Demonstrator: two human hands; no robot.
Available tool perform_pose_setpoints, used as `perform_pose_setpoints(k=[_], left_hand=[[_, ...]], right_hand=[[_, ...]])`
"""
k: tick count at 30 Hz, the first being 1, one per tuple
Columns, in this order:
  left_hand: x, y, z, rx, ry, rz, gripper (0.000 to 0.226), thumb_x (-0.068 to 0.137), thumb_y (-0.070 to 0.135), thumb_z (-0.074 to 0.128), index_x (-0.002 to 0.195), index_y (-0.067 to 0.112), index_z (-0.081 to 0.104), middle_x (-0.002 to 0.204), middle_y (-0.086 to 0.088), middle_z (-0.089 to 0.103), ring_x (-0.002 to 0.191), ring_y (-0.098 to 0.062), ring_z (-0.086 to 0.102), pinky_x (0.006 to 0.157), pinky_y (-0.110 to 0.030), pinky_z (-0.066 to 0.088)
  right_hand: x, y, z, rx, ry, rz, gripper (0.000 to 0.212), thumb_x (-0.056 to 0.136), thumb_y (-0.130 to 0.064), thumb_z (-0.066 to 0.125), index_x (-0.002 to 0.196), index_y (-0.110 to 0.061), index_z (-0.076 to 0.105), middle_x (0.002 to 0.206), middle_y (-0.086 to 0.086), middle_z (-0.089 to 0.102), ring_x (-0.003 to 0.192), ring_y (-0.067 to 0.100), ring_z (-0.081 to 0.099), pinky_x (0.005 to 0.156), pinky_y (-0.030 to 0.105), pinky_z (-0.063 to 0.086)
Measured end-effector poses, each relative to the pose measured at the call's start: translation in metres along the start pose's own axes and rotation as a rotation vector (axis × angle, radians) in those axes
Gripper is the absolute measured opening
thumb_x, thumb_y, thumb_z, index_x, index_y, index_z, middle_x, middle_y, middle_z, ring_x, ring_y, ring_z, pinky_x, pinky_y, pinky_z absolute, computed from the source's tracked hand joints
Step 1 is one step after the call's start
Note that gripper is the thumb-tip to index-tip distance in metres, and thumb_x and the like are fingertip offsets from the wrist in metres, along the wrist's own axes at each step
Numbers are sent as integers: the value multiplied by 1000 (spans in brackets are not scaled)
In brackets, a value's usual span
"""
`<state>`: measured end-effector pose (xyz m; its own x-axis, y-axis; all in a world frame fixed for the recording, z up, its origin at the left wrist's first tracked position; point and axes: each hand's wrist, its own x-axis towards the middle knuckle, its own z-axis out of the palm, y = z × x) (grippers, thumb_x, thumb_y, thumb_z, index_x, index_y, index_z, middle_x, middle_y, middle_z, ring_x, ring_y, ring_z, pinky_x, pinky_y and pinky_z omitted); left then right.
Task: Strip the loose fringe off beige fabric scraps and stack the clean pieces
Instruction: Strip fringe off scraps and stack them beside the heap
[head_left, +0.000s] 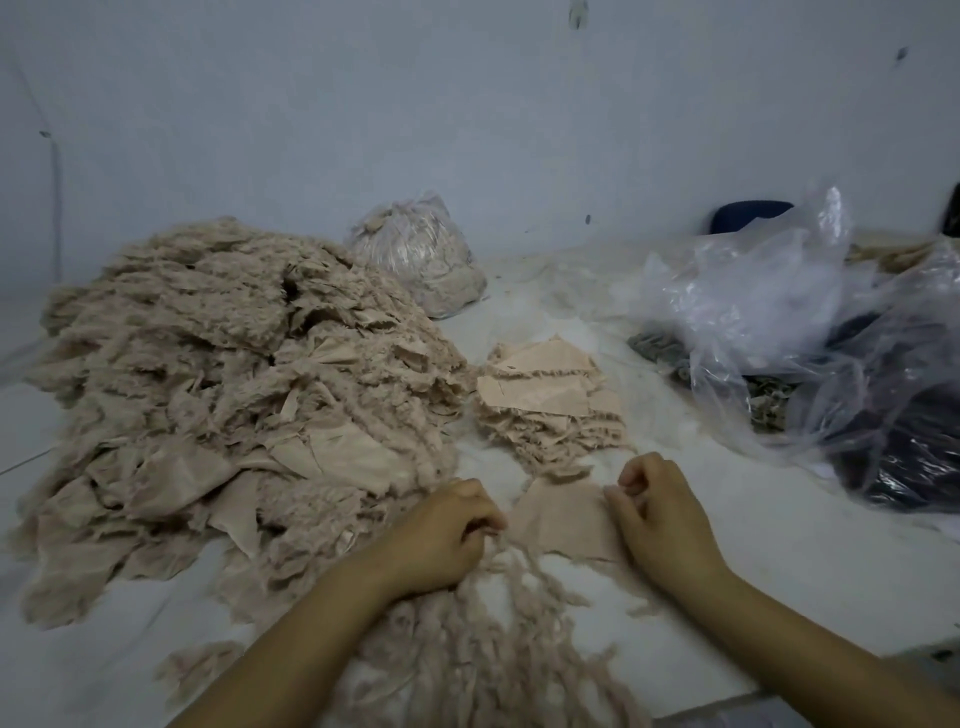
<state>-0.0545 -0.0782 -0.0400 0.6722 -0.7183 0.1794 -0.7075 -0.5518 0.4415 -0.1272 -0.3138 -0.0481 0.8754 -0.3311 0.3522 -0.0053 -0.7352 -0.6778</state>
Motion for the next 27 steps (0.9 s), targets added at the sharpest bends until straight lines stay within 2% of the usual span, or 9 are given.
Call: perform_pose_setpoints(k=[5, 7, 10, 15, 17, 20, 22, 24, 27], left_hand=[[-21, -10, -11, -83, 15, -52, 22, 84, -2, 51, 84, 12, 68, 95, 11, 55, 92, -6, 53, 81, -18, 40], [-21, -4, -10, -152, 58, -33, 24, 87, -2, 53, 101, 9, 69, 107, 11, 56, 103, -5, 54, 91, -16, 41], [-16, 16, -5, -251, 6, -23, 29, 92, 19, 60, 120, 17, 64, 124, 21, 48, 115, 6, 46, 99, -8, 34], [-27, 30, 5, -212, -75, 38, 27, 79, 40, 73, 68, 15, 71, 91, 11, 60, 90, 0, 52, 82, -18, 43], [-36, 24, -3, -280, -51, -1, 33, 79, 36, 74, 60, 10, 65, 80, 0, 63, 79, -7, 57, 75, -24, 47], [-45, 20, -24, -396, -59, -137, 23, 83, 33, 70, 73, 12, 72, 81, -5, 70, 78, -21, 66, 76, -36, 53], [-48, 18, -37, -393, -64, -167, 10, 86, 27, 68, 86, 19, 73, 90, 0, 73, 85, -15, 68, 78, -25, 53], [-50, 13, -53, -346, 10, -146, 10, 88, 18, 66, 91, 26, 70, 100, 8, 70, 95, -3, 65, 82, -12, 47], [-53, 3, -79, -219, 167, -180, 25, 91, 3, 57, 99, 25, 67, 110, 5, 64, 104, -8, 61, 91, -20, 47]], right_hand=[[-35, -12, 0, -230, -222, -283, 11, 93, -30, 56, 92, -24, 47, 91, -11, 42, 72, 12, 51, 61, 28, 44], [-35, -19, -2, -159, -222, -302, 9, 92, -32, 57, 98, -26, 52, 96, -13, 47, 82, 9, 51, 70, 26, 44], [-26, -23, 6, -300, -264, -327, 37, 95, -43, 50, 128, -27, 50, 127, -8, 44, 115, 13, 41, 93, 26, 36], [-42, -31, 16, -676, -332, -222, 50, 98, -55, 29, 131, -20, 44, 125, 4, 41, 109, 24, 41, 90, 34, 37], [-37, -37, 11, -512, -349, -133, 43, 100, -47, 30, 127, -17, 43, 123, 6, 39, 111, 26, 43, 93, 34, 39], [-22, -42, -1, -312, -334, -45, 40, 102, -25, 32, 141, -17, 35, 134, 8, 35, 120, 26, 45, 95, 31, 40], [-18, -42, -3, -321, -260, -92, 44, 100, -16, 34, 144, -19, 36, 137, 7, 37, 125, 24, 40, 98, 30, 37], [-20, -51, 3, -215, -228, -193, 39, 100, -15, 39, 138, -18, 47, 128, 5, 44, 120, 21, 43, 97, 26, 36], [-35, -75, 20, -17, -376, -360, 30, 99, -30, 47, 128, -23, 56, 111, -3, 50, 98, 7, 50, 84, 12, 35]])
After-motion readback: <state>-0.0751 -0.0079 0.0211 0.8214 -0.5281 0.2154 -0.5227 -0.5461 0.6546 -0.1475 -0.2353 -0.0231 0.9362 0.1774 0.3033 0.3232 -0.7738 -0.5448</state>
